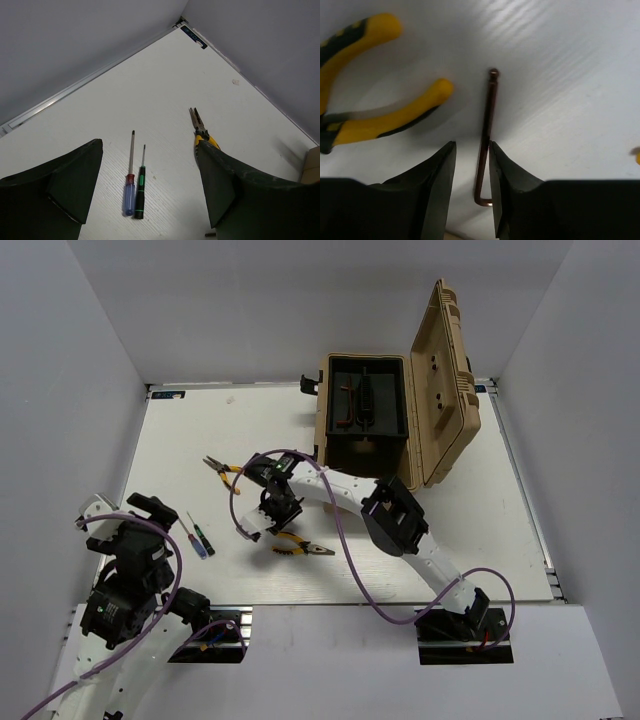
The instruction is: Sort the tools into containers
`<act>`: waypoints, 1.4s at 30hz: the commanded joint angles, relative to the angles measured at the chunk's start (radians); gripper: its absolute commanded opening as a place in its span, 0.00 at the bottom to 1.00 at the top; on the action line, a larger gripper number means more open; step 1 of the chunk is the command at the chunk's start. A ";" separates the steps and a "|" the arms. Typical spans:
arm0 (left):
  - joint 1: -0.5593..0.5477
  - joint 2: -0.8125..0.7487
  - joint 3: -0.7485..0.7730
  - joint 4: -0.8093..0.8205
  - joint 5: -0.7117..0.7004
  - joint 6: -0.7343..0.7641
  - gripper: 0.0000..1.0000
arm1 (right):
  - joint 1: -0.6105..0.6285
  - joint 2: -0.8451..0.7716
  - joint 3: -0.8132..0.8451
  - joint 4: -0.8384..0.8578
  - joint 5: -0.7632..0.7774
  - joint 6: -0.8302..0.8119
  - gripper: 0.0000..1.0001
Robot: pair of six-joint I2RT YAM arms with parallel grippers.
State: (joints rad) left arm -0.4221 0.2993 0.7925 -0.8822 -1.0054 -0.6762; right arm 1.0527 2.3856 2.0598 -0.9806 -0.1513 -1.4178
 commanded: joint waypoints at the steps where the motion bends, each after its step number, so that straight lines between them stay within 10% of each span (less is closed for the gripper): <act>1: -0.003 -0.009 -0.001 0.008 0.004 0.010 0.86 | -0.005 0.050 0.028 -0.205 -0.057 -0.096 0.39; 25: -0.003 -0.019 -0.010 0.008 0.004 0.010 0.86 | 0.018 0.115 0.011 0.040 0.179 0.238 0.18; 42: -0.003 -0.019 -0.010 0.008 0.004 0.010 0.86 | 0.020 0.047 0.042 0.029 0.016 0.403 0.00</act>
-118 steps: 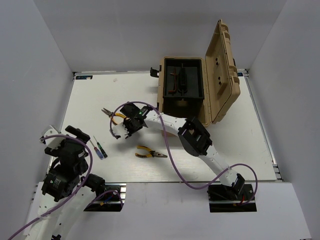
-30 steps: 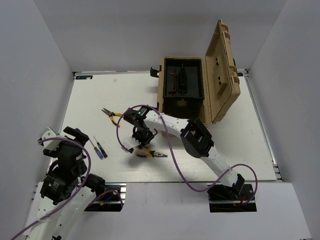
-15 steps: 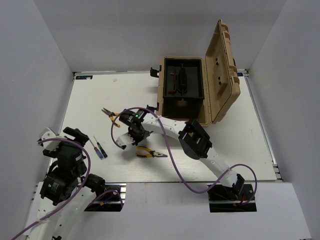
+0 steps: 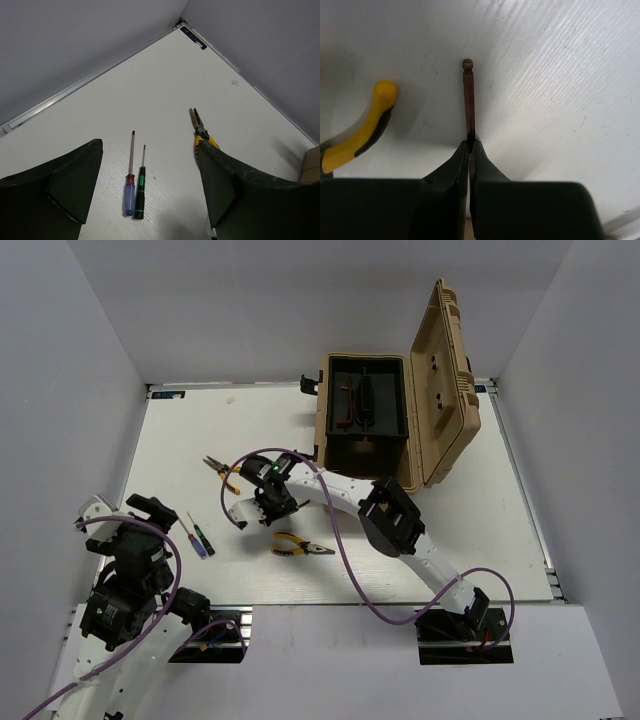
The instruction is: Sort the tools into containers
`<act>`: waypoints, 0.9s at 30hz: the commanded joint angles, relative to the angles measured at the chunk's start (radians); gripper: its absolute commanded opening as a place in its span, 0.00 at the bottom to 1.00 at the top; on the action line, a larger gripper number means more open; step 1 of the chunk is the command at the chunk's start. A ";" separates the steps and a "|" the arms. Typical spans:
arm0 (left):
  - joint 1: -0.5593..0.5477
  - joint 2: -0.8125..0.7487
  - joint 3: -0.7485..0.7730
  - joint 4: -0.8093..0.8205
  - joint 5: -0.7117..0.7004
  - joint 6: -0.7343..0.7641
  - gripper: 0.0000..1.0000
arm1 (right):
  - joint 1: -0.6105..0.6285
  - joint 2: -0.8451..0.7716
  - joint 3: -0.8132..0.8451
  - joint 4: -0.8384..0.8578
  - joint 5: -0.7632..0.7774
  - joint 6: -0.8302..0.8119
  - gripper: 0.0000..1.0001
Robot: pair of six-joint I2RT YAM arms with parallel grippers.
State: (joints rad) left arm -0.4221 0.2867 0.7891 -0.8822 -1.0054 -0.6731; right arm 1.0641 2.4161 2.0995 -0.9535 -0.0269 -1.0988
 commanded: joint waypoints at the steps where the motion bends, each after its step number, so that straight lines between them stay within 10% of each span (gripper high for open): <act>1: -0.003 -0.006 -0.007 0.008 0.004 0.007 0.86 | 0.005 0.006 0.010 0.005 -0.128 0.097 0.00; 27: -0.003 -0.009 -0.007 0.008 0.004 0.007 0.85 | -0.021 -0.180 0.172 0.163 -0.172 0.419 0.00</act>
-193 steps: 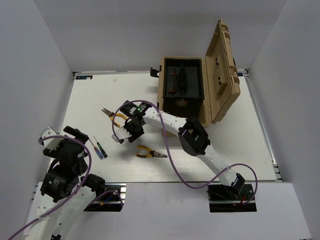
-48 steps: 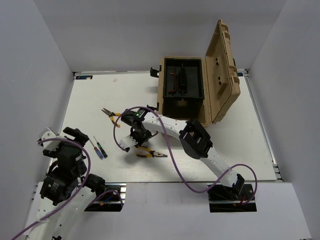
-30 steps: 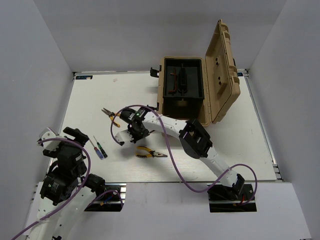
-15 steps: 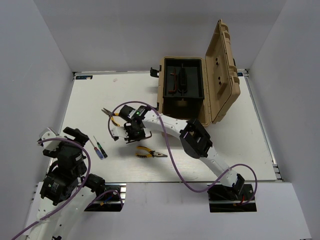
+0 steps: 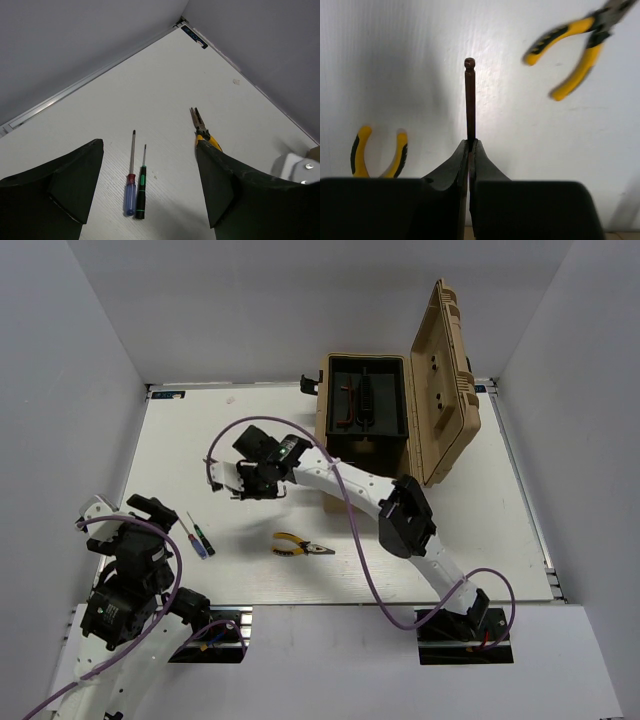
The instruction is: Sort the tools into containers
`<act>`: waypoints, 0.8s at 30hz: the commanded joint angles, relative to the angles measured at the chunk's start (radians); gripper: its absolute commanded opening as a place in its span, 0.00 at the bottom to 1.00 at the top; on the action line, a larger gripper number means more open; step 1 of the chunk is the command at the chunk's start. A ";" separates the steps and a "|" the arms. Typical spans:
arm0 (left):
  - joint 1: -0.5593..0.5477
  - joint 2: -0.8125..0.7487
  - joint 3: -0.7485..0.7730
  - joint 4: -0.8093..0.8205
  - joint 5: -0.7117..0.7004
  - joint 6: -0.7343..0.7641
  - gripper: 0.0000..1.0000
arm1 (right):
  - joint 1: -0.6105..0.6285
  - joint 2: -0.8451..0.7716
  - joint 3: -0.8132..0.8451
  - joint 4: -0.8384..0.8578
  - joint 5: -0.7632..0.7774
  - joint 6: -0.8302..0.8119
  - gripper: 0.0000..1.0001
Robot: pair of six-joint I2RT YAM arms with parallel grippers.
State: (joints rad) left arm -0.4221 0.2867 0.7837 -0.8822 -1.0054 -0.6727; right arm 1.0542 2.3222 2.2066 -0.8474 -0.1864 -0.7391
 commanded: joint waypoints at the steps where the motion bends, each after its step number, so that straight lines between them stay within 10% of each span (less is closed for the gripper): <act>1: -0.003 -0.009 -0.001 0.008 -0.005 0.007 0.85 | -0.016 -0.095 0.085 0.067 -0.016 0.067 0.00; 24: -0.003 -0.031 -0.011 0.038 0.013 0.044 0.82 | -0.209 -0.161 0.240 0.407 0.317 0.256 0.00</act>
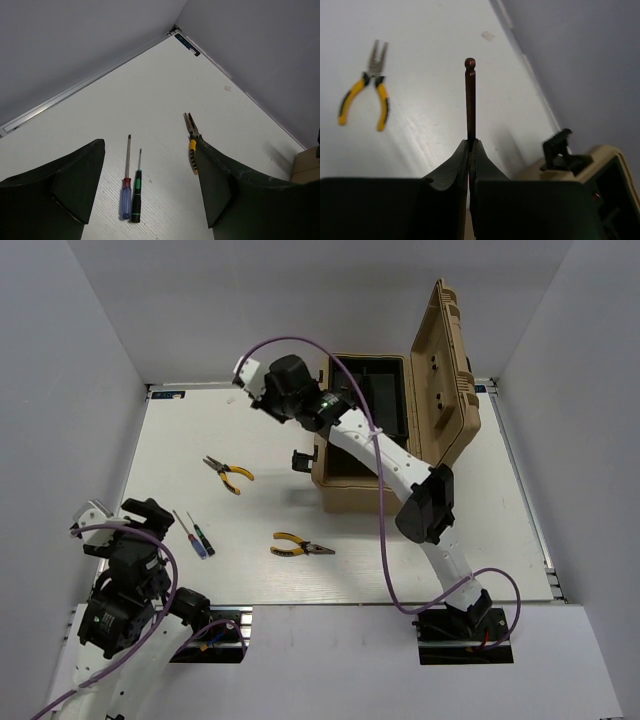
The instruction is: Sort the tools into containers
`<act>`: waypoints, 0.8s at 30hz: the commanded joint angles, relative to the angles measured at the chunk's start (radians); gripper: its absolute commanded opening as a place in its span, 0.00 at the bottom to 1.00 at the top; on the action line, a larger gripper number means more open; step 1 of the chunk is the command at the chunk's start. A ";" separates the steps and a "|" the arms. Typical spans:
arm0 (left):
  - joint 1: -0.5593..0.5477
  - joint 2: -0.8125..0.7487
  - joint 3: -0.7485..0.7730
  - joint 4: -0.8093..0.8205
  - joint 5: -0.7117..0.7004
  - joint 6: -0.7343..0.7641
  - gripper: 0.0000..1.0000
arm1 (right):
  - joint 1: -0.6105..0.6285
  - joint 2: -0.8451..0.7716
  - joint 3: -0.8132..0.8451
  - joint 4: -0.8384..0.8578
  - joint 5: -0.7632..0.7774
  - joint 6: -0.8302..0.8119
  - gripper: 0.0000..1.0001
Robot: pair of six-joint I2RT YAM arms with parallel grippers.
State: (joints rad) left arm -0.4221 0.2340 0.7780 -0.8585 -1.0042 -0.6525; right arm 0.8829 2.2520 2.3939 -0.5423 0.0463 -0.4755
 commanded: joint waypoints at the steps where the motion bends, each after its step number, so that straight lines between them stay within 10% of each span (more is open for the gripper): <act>1: -0.003 0.031 -0.005 0.024 0.012 0.024 0.82 | -0.065 -0.095 0.050 0.120 0.108 -0.017 0.00; 24: -0.003 0.070 -0.014 0.062 0.050 0.073 0.81 | -0.318 -0.215 -0.282 0.054 0.055 0.402 0.00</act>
State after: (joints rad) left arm -0.4221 0.2832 0.7708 -0.8139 -0.9676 -0.6010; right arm 0.5808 2.0674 2.1170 -0.4946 0.1421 -0.1658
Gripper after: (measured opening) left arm 0.815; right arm 0.029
